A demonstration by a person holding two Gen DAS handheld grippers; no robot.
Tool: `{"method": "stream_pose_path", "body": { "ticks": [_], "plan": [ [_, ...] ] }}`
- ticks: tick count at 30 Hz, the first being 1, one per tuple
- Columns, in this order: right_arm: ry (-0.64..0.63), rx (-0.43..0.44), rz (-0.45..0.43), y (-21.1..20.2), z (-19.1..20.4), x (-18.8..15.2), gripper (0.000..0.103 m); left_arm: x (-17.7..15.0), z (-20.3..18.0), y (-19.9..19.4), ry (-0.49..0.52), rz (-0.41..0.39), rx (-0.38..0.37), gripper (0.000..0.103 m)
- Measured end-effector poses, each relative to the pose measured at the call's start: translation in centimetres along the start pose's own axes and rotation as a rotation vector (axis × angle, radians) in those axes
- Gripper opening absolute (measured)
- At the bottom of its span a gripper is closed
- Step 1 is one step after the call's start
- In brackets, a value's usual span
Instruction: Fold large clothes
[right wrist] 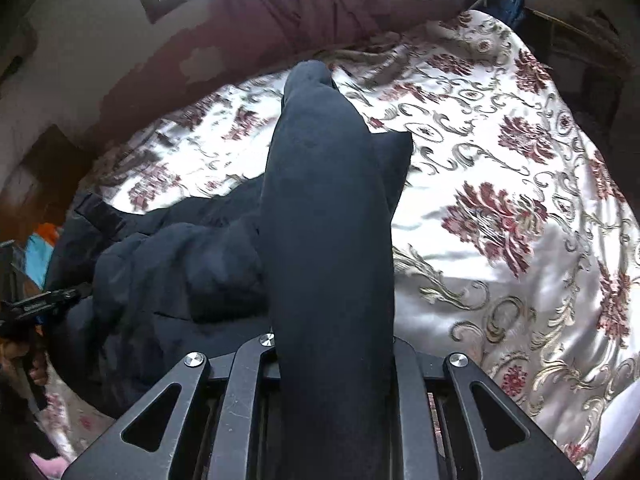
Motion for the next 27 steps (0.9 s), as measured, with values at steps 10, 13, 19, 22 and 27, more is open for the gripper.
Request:
{"method": "stream_pose_path", "body": {
  "ticks": [10, 13, 19, 22, 27],
  "plan": [
    [0.045, -0.058, 0.052, 1.5, -1.7, -1.1, 0.054, -2.0, 4.0, 3.7, -0.154, 0.091, 0.112, 0.035],
    [0.045, -0.076, 0.026, 0.8, -1.9, -1.2, 0.073, -2.1, 5.1, 4.1, -0.214, 0.123, 0.165, 0.045],
    [0.031, -0.097, -0.025, -0.5, -1.5, -1.3, 0.085, -2.1, 4.9, 1.8, -0.189, 0.034, 0.241, 0.081],
    [0.023, -0.105, -0.061, -1.4, -0.9, -1.2, 0.088, -2.1, 3.8, 0.8, -0.142, 0.007, 0.260, 0.084],
    [-0.027, -0.123, -0.121, -3.0, 0.4, -1.0, 0.094, -2.0, 2.4, -0.7, -0.080, -0.034, 0.297, 0.086]
  ]
}}
Point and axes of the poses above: each gripper's, at about its wrist camera, not at the fingertips, and y roughly the way its jaws point, z to its left, x to its top, the point moved 6 cm from there along y, roughly the way its jaws point, and after that the axes turned 7 degrees about -y, right-handed, at the moved point
